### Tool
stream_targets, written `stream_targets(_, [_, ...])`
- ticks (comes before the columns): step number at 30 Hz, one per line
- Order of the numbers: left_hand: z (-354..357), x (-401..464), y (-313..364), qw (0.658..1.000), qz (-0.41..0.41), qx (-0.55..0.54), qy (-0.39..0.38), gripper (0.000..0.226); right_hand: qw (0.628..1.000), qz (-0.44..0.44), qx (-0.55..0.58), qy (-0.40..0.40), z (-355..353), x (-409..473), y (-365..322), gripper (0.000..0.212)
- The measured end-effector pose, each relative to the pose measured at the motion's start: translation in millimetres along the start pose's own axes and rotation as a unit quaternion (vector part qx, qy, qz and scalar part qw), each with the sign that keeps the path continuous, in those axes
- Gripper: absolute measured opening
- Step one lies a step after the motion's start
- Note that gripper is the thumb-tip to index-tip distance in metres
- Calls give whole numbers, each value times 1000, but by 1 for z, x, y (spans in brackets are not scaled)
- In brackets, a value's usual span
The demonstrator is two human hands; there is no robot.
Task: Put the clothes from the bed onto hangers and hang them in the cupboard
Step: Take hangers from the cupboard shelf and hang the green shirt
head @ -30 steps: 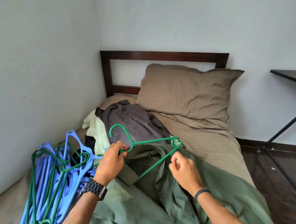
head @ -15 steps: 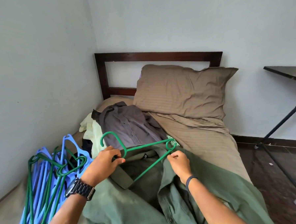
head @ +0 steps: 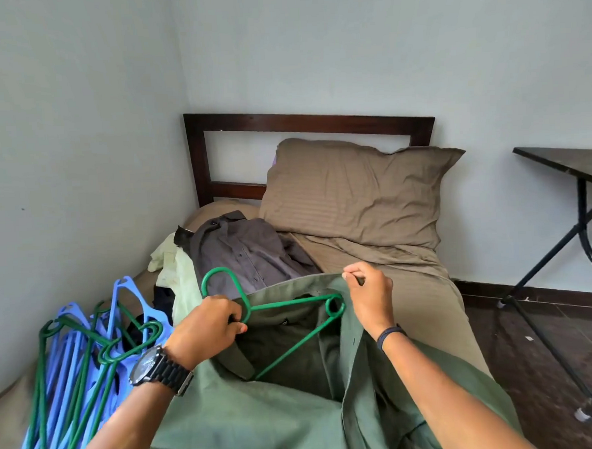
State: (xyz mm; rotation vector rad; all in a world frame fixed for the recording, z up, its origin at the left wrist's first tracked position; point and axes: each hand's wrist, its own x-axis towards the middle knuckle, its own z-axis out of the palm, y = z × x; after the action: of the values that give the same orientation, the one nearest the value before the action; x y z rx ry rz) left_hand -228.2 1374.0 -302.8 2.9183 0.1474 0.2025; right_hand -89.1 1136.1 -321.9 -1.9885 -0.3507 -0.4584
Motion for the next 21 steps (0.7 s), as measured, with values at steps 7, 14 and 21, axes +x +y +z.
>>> stream_targets(7, [6,16,31,986,-71,-57,142,25,980,51,174,-77,10,-22,-37,15])
stream_targets(14, [11,60,35,972,-83,-104,194,23,917,157,265,-255,23,-34,-37,38])
stream_targets(21, [38,112,17,994,-91,36,51,31,930,140,-1,-339,46,-39,-6,50])
